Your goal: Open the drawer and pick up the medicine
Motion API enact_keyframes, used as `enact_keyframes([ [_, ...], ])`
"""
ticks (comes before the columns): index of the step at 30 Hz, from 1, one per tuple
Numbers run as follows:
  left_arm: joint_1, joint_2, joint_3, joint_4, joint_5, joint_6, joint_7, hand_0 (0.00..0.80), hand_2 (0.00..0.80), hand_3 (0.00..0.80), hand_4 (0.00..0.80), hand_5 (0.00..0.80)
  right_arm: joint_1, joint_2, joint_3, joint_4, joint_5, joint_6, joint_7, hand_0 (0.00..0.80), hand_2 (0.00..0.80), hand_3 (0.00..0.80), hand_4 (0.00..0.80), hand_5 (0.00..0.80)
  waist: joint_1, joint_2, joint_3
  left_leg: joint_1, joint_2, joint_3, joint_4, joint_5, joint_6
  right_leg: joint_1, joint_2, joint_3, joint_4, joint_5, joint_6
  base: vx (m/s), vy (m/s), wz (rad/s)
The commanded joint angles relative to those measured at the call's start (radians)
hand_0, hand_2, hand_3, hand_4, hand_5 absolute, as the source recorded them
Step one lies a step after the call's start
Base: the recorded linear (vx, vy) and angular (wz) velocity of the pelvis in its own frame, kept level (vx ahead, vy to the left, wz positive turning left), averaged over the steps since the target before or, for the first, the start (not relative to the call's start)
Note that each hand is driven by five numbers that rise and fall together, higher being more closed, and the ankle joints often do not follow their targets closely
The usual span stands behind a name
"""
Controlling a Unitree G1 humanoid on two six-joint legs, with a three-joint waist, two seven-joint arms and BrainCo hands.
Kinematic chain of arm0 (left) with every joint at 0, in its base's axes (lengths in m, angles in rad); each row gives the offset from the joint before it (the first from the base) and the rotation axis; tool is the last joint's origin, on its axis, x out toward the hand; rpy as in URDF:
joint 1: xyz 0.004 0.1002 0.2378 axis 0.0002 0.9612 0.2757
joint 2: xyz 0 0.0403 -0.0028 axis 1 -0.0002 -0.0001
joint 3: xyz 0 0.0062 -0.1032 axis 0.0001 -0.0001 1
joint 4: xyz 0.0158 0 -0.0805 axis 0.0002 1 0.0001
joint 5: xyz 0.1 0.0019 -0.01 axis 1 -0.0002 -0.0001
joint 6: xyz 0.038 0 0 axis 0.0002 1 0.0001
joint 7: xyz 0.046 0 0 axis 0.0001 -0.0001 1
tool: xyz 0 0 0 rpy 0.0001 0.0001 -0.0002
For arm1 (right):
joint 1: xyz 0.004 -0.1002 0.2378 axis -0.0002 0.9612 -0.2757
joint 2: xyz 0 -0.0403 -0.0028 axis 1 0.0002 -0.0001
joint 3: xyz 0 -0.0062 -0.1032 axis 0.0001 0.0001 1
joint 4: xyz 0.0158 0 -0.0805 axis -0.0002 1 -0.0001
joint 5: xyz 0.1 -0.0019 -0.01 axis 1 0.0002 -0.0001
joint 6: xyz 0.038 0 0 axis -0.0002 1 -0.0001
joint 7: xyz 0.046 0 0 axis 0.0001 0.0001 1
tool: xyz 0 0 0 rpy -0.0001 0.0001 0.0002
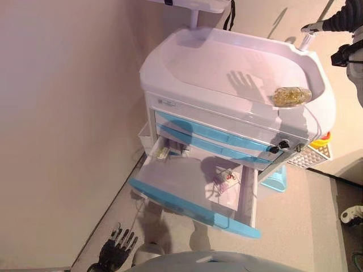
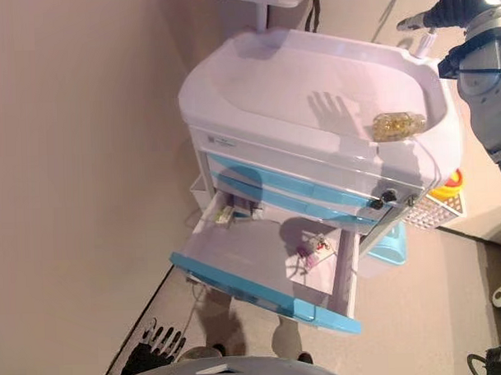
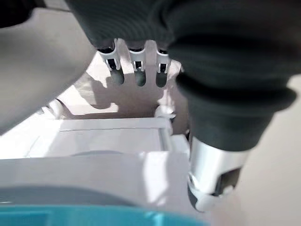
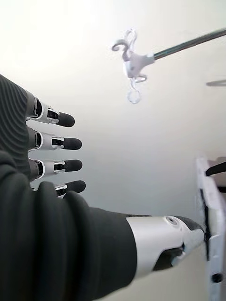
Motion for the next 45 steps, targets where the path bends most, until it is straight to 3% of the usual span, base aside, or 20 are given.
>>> enact_keyframes([
  [1, -0.014, 0.066, -0.081, -0.050, 0.158, -0.059, -0.048, 0.000, 0.000, 0.000, 0.000, 0.000, -0.047, -0.076, -0.040, -0.058, 0.091, 0.006, -0.013, 0.000, 0.000, 0.000, 0.000, 0.000, -0.001, -0.012, -0.054, -0.083, -0.012, -0.013, 0.055, -0.037, 0.021, -0.010, -0.031, -0.006, 0.102, -0.069, 0.055, -0.053, 0.006, -0.16],
  [8, -0.053, 0.119, -0.184, -0.093, 0.531, -0.143, 0.008, 0.000, 0.000, 0.000, 0.000, 0.000, 0.287, -0.065, -0.315, -0.236, 0.323, -0.059, 0.145, 0.000, 0.000, 0.000, 0.000, 0.000, -0.081, 0.005, -0.057, -0.081, -0.004, 0.036, 0.053, -0.037, 0.020, -0.040, -0.030, 0.034, 0.110, -0.062, 0.059, -0.050, -0.001, -0.15],
  [14, -0.117, 0.183, -0.271, -0.122, 0.899, -0.203, 0.115, 0.000, 0.000, 0.000, 0.000, 0.000, 0.677, 0.011, -0.546, -0.465, 0.519, -0.086, 0.429, 0.000, 0.000, 0.000, 0.000, 0.000, -0.172, 0.024, -0.048, -0.067, 0.005, 0.093, 0.062, -0.047, 0.020, -0.063, -0.029, 0.079, 0.127, -0.063, 0.064, -0.022, -0.006, -0.22],
  [17, -0.171, 0.212, -0.328, -0.121, 1.046, -0.209, 0.141, 0.000, 0.000, 0.000, 0.000, 0.000, 0.832, 0.081, -0.596, -0.559, 0.614, -0.073, 0.571, 0.000, 0.000, 0.000, 0.000, 0.000, -0.217, 0.029, -0.036, -0.056, 0.009, 0.129, 0.070, -0.057, 0.020, -0.073, -0.026, 0.106, 0.134, -0.062, 0.069, -0.014, -0.016, -0.27],
  [19, -0.209, 0.225, -0.369, -0.118, 1.134, -0.223, 0.165, 0.000, 0.000, 0.000, 0.000, 0.000, 0.909, 0.118, -0.593, -0.590, 0.706, -0.038, 0.732, 0.000, 0.000, 0.000, 0.000, 0.000, -0.249, 0.031, -0.028, -0.048, 0.011, 0.152, 0.077, -0.063, 0.021, -0.079, -0.025, 0.123, 0.137, -0.059, 0.073, -0.008, -0.021, -0.32],
  [22, -0.272, 0.255, -0.433, -0.122, 1.203, -0.221, 0.183, 0.000, 0.000, 0.000, 0.000, 0.000, 1.004, 0.119, -0.542, -0.630, 0.778, -0.049, 0.961, 0.000, 0.000, 0.000, 0.000, 0.000, -0.287, 0.029, -0.013, -0.040, 0.015, 0.193, 0.090, -0.071, 0.024, -0.090, -0.024, 0.148, 0.143, -0.054, 0.079, -0.006, -0.039, -0.26],
  [23, -0.280, 0.258, -0.440, -0.121, 1.200, -0.219, 0.188, 0.000, 0.000, 0.000, 0.000, 0.000, 1.012, 0.118, -0.533, -0.632, 0.788, -0.056, 0.976, 0.000, 0.000, 0.000, 0.000, 0.000, -0.289, 0.029, -0.010, -0.040, 0.016, 0.198, 0.093, -0.072, 0.024, -0.092, -0.024, 0.150, 0.145, -0.054, 0.080, -0.010, -0.036, -0.23],
  [26, -0.334, 0.284, -0.478, -0.087, 1.210, -0.242, 0.205, 0.000, 0.000, 0.000, 0.000, 0.000, 1.033, 0.122, -0.460, -0.648, 0.873, -0.026, 1.165, 0.000, 0.000, 0.000, 0.000, 0.000, -0.317, 0.028, 0.010, -0.041, 0.018, 0.228, 0.116, -0.079, 0.023, -0.109, -0.023, 0.170, 0.161, -0.051, 0.084, -0.014, -0.023, -0.28],
  [28, -0.368, 0.289, -0.497, -0.055, 1.199, -0.263, 0.232, 0.000, 0.000, 0.000, 0.000, 0.000, 1.033, 0.132, -0.412, -0.646, 0.897, 0.016, 1.251, 0.000, 0.000, 0.000, 0.000, 0.000, -0.332, 0.030, 0.028, -0.044, 0.017, 0.242, 0.131, -0.082, 0.023, -0.120, -0.024, 0.184, 0.169, -0.047, 0.085, -0.025, 0.000, -0.24],
  [31, -0.411, 0.296, -0.514, -0.008, 1.186, -0.303, 0.271, 0.000, 0.000, 0.000, 0.000, 0.000, 1.035, 0.165, -0.352, -0.619, 0.953, 0.121, 1.325, 0.000, 0.000, 0.000, 0.000, 0.000, -0.351, 0.034, 0.054, -0.054, 0.016, 0.262, 0.151, -0.085, 0.020, -0.139, -0.023, 0.205, 0.181, -0.042, 0.088, -0.039, 0.021, -0.25],
  [34, -0.449, 0.301, -0.526, 0.026, 1.146, -0.334, 0.307, 0.000, 0.000, 0.000, 0.000, 0.000, 1.052, 0.202, -0.299, -0.574, 0.884, 0.141, 1.405, 0.000, 0.000, 0.000, 0.000, 0.000, -0.374, 0.038, 0.082, -0.069, 0.016, 0.282, 0.172, -0.089, 0.020, -0.163, -0.027, 0.229, 0.188, -0.035, 0.092, -0.056, 0.054, -0.23],
  [39, -0.537, 0.329, -0.525, 0.087, 1.044, -0.386, 0.338, 0.000, 0.000, 0.000, 0.000, 0.000, 1.083, 0.229, -0.223, -0.486, 0.909, 0.115, 1.436, 0.000, 0.000, 0.000, 0.000, 0.000, -0.406, 0.033, 0.147, -0.108, 0.016, 0.307, 0.214, -0.097, 0.019, -0.206, -0.024, 0.267, 0.194, -0.022, 0.093, -0.111, 0.036, -0.28],
  [45, -0.630, 0.394, -0.517, 0.132, 0.940, -0.378, 0.297, 0.000, 0.000, 0.000, 0.000, 0.000, 1.124, 0.251, -0.178, -0.337, 0.922, 0.025, 1.466, 0.000, 0.000, 0.000, 0.000, 0.000, -0.439, 0.028, 0.209, -0.141, 0.018, 0.330, 0.262, -0.105, 0.018, -0.231, -0.027, 0.294, 0.193, -0.010, 0.096, -0.064, 0.058, -0.24],
])
